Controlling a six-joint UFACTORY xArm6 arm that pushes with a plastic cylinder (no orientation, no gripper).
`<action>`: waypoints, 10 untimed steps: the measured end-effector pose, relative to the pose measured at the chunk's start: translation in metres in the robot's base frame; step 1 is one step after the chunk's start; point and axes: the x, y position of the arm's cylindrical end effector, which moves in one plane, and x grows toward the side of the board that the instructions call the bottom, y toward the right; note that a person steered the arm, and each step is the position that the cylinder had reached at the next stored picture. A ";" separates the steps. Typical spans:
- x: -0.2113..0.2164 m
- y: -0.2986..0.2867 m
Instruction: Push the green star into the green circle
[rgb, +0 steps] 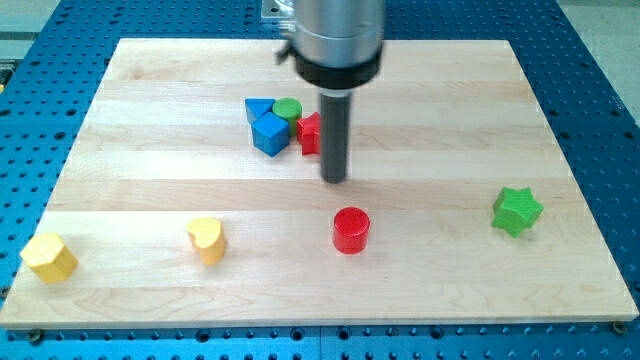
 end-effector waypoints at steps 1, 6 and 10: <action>-0.025 -0.013; 0.071 0.099; 0.062 0.202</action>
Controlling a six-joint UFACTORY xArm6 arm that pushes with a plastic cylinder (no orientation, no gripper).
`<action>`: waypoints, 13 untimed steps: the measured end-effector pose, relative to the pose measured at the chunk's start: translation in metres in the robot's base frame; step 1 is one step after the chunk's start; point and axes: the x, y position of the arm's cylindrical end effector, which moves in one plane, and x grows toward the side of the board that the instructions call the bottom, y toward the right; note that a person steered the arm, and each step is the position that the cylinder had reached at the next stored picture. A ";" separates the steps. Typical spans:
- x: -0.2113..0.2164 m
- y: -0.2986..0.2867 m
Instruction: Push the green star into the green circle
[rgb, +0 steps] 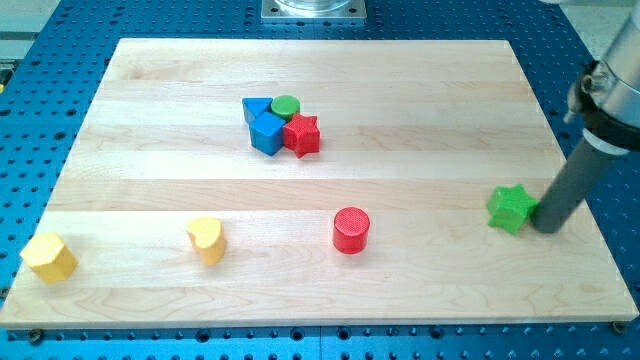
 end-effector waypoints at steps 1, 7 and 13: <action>-0.012 -0.081; 0.001 -0.154; -0.035 -0.114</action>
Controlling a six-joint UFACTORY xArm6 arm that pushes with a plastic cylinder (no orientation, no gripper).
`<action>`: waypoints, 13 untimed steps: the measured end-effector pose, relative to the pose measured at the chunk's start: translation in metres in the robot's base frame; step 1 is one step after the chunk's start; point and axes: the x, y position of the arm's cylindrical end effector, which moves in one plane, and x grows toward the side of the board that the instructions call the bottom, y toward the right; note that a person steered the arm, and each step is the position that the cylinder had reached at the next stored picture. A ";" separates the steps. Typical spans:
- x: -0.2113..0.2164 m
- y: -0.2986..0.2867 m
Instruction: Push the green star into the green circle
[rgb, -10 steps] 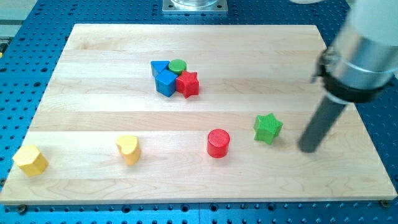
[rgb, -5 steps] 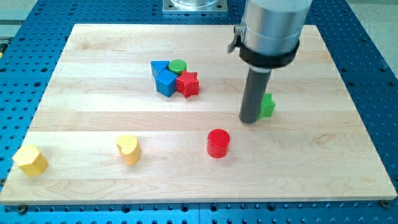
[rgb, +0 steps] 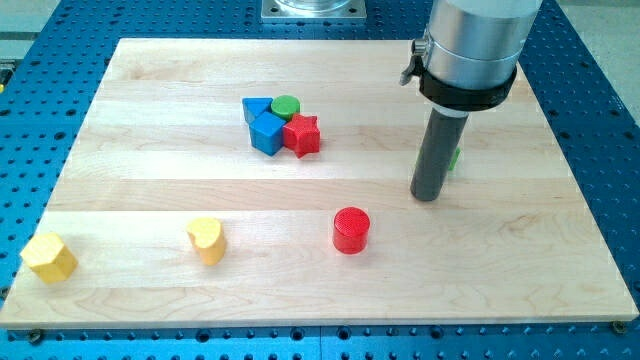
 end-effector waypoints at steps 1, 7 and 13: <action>-0.018 0.034; -0.119 -0.028; -0.138 -0.098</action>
